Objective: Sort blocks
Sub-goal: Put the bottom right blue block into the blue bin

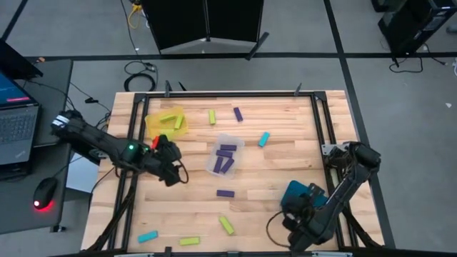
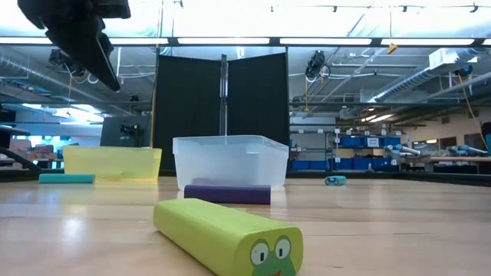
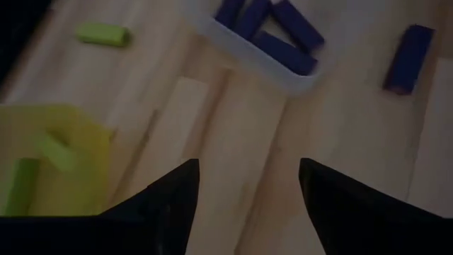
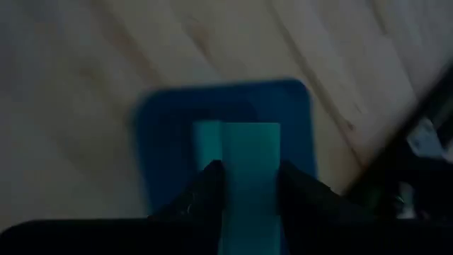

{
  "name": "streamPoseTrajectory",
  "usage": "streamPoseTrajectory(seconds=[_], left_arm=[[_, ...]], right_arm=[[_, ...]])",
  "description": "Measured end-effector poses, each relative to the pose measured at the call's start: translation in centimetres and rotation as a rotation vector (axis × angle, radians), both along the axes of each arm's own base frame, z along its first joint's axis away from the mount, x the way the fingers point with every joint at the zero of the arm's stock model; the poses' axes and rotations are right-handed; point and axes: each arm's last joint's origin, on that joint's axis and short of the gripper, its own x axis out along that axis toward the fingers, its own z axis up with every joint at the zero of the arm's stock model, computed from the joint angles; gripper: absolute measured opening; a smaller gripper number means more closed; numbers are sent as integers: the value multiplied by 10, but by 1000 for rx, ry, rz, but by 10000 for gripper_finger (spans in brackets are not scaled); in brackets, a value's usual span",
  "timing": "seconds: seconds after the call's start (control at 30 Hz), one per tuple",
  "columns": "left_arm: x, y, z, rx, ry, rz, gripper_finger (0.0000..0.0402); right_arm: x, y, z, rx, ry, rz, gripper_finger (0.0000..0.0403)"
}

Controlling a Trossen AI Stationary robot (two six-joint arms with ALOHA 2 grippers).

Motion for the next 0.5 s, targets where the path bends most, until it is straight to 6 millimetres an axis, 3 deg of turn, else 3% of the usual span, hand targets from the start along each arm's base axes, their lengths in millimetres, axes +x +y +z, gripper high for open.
streamPoseTrajectory(seconds=[0.3,0.5], left_arm=[[30,-38,-27,-80,55,-241,248],[38,-66,-53,-136,162,-366,255]], right_arm=[[-36,-15,-17,-12,31,-84,124],[-40,-21,-11,-10,0,-99,279]])
